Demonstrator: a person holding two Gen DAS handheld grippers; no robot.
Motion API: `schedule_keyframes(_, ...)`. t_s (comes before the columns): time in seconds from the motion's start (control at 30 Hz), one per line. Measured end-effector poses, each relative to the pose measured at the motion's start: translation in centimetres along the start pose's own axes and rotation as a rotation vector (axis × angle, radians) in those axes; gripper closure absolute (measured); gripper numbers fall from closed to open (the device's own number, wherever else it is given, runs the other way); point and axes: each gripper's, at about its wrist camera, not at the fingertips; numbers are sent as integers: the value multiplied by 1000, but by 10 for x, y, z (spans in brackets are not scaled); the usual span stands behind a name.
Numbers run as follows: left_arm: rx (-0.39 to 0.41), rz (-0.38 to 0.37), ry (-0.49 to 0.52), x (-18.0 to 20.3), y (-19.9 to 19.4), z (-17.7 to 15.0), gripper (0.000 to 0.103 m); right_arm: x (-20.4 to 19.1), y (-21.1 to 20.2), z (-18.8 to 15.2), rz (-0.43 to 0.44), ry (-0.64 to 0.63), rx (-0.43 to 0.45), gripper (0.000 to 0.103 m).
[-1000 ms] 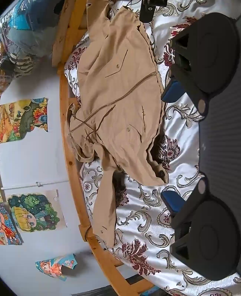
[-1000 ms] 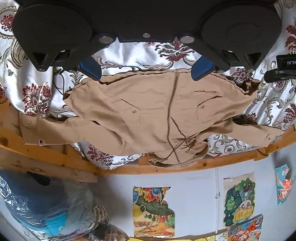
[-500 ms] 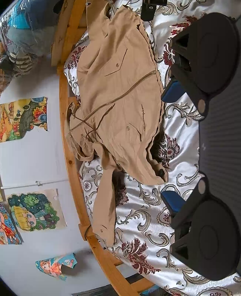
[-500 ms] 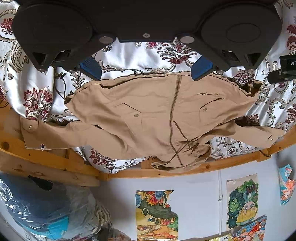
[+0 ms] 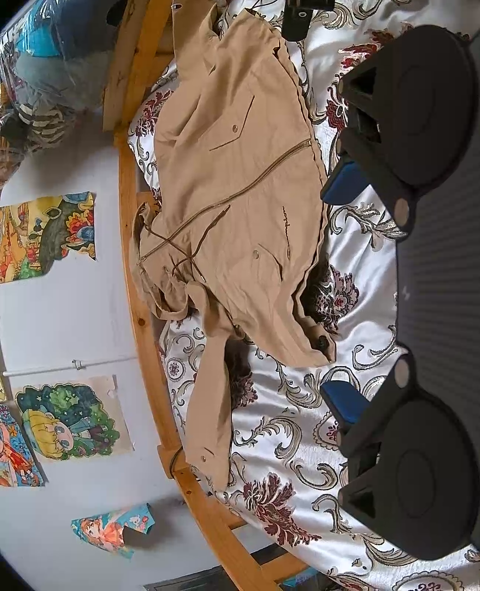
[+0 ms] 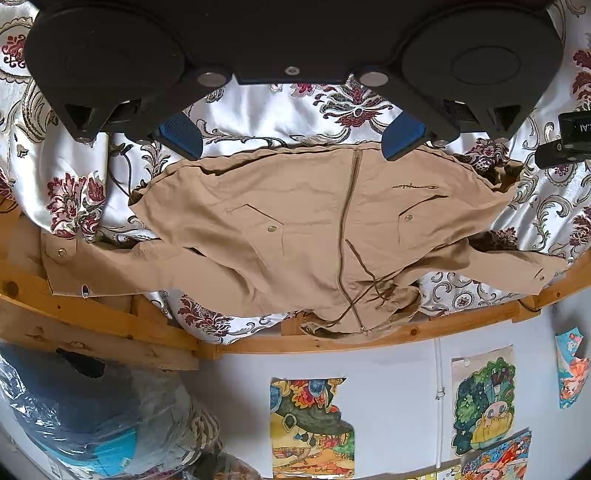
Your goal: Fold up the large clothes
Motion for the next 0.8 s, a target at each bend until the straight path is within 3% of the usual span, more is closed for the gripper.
schedule_keyframes(0.8, 0, 4, -2, -5, 0, -1, 0, 0, 0, 0, -1, -1, 1, 1)
Point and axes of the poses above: each gripper's, at about its wrist camera, not at the fingertips, and y roughly the way its jaws point, x to its right, z to its top, and after that the axes turned 2 degrees about y, right-handed
